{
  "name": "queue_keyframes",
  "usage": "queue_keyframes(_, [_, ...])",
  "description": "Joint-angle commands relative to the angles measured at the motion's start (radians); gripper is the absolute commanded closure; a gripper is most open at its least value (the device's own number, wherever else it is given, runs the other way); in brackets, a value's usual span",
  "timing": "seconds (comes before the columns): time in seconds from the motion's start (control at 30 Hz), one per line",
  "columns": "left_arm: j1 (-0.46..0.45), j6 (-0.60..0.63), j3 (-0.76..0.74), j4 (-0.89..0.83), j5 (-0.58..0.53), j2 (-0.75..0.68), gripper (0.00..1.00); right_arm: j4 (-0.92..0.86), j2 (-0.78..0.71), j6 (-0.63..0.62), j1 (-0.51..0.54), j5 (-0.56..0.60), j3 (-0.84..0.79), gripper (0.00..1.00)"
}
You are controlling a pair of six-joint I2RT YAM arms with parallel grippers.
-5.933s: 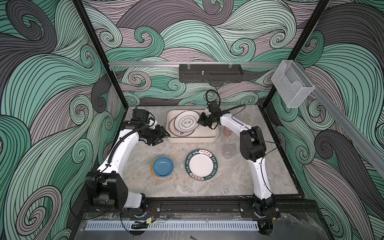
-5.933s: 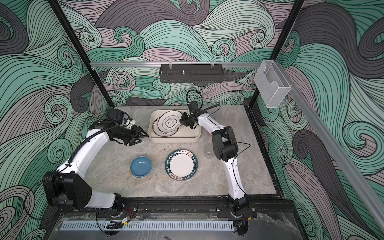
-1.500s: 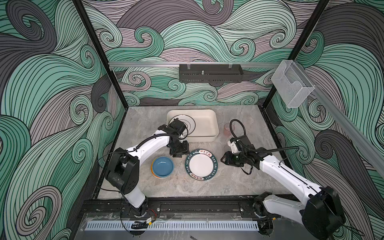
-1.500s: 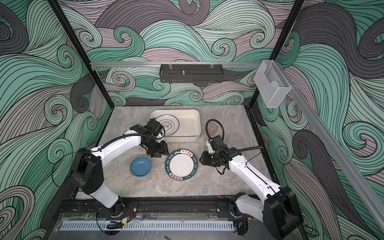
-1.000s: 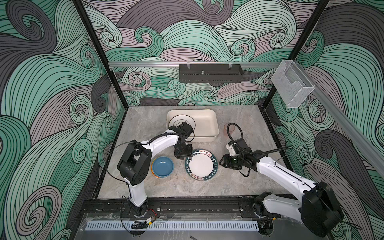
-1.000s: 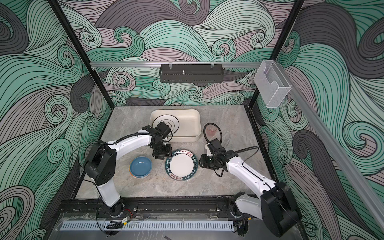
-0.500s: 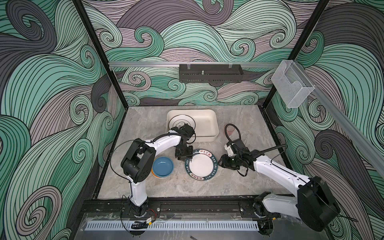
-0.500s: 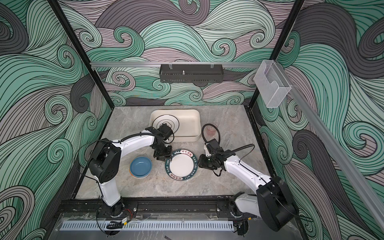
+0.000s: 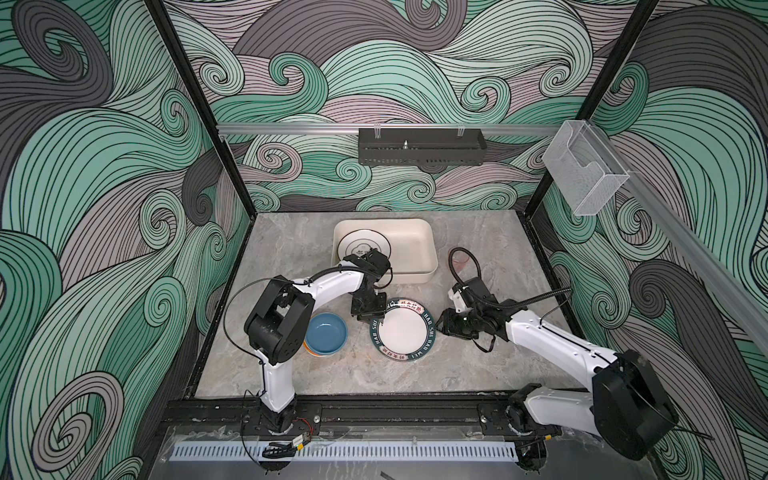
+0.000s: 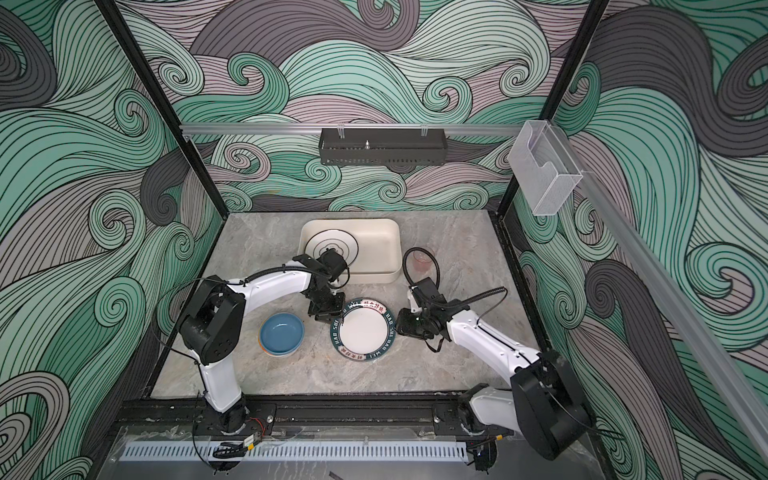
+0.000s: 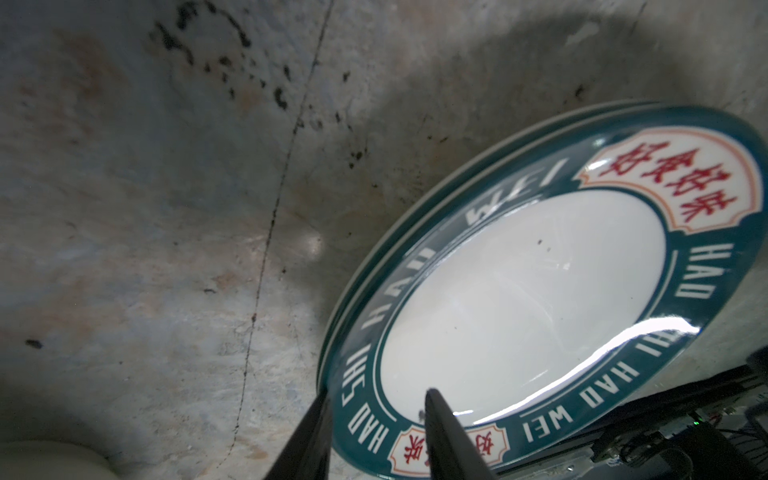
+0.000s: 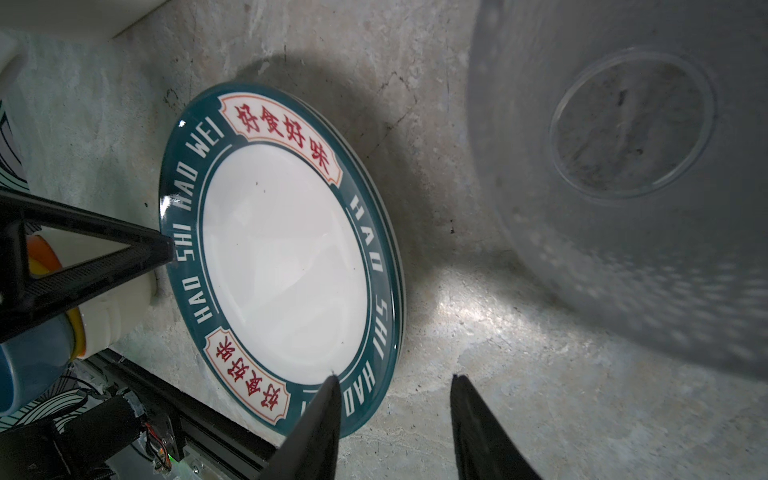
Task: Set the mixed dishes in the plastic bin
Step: 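Close both grippers on opposite rims of the green 'HAO SHI HAO WEI' plate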
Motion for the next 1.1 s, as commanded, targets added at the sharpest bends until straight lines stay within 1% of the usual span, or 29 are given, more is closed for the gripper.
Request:
queue_keyframes(0.0, [-0.007,-0.003,0.040,-0.005,0.004,0.020,0.61,0.008,0.019,0.004,0.008,0.008,-0.015,0.55])
queue_keyframes(0.5, [-0.008,-0.002,0.044,0.001,0.027,0.043,0.62,0.009,0.010,0.012,0.008,0.017,-0.027,0.55])
queue_keyframes(0.67, [-0.008,-0.002,0.045,-0.012,-0.011,0.001,0.62,0.011,0.010,0.015,0.008,0.015,-0.029,0.55])
queue_keyframes(0.87, [-0.008,-0.002,0.042,-0.034,-0.057,-0.027,0.59,0.012,0.011,0.014,0.008,0.011,-0.024,0.55])
queue_keyframes(1.07, [-0.008,-0.006,0.028,-0.028,-0.076,-0.037,0.56,0.010,0.006,0.017,0.008,0.011,-0.030,0.55])
